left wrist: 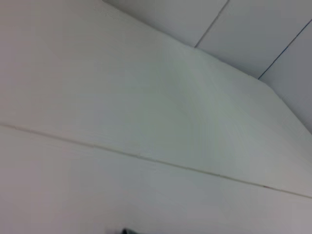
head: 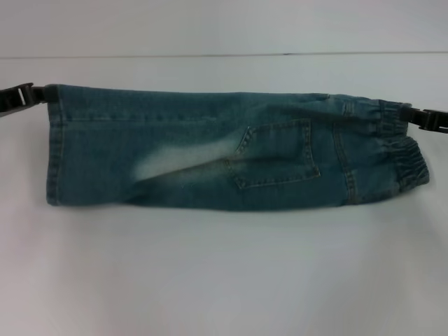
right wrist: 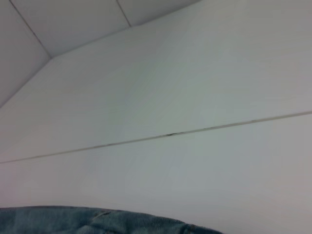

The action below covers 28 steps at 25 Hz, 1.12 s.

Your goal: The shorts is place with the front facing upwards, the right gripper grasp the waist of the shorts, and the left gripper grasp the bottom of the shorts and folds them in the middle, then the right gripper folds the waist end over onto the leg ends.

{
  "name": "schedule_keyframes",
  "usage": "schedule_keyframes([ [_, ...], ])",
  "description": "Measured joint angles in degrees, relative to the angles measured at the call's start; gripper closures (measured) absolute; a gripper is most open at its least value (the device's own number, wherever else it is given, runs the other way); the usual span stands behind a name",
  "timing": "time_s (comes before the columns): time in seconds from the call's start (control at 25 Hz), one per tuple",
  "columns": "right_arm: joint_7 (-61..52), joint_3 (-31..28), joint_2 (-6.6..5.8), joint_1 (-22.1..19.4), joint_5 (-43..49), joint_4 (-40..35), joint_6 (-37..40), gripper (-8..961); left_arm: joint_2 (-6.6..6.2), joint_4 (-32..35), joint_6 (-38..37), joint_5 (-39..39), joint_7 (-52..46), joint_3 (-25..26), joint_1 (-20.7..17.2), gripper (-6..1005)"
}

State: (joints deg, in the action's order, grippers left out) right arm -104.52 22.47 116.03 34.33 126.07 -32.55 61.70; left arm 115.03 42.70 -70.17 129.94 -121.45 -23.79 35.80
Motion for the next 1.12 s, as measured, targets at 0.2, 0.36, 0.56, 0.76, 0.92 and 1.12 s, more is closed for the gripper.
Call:
schedule_keyframes([
  [0.2,2.16,-0.03,0.98,0.85,-0.19,0.67,-1.57,928,1.26,-0.06,3.97,-0.1,2.5,-0.12,1.54,993],
  [0.36,3.57,0.24,1.62,0.83,-1.62,0.7,-1.61,928,2.09,-0.83,7.52,-0.55,3.6,-1.27,2.54,992],
  [0.56,5.11,0.34,1.94,-0.11,-4.1,0.75,-1.32,927,2.17,-2.97,13.7,-0.6,3.9,-4.74,3.25,992],
  [0.76,7.59,0.09,2.6,-1.29,-6.71,0.84,-1.21,927,2.3,-4.28,18.33,-0.6,3.93,-6.42,3.28,993],
  [0.92,9.74,0.28,2.81,-1.87,-8.81,1.47,-1.17,927,2.3,-5.52,21.19,-0.6,3.94,-6.65,3.29,993],
  [1.12,11.76,-0.1,2.81,-1.62,-9.05,2.26,-1.31,927,2.52,-6.04,23.4,-0.17,3.95,-7.12,3.28,993],
])
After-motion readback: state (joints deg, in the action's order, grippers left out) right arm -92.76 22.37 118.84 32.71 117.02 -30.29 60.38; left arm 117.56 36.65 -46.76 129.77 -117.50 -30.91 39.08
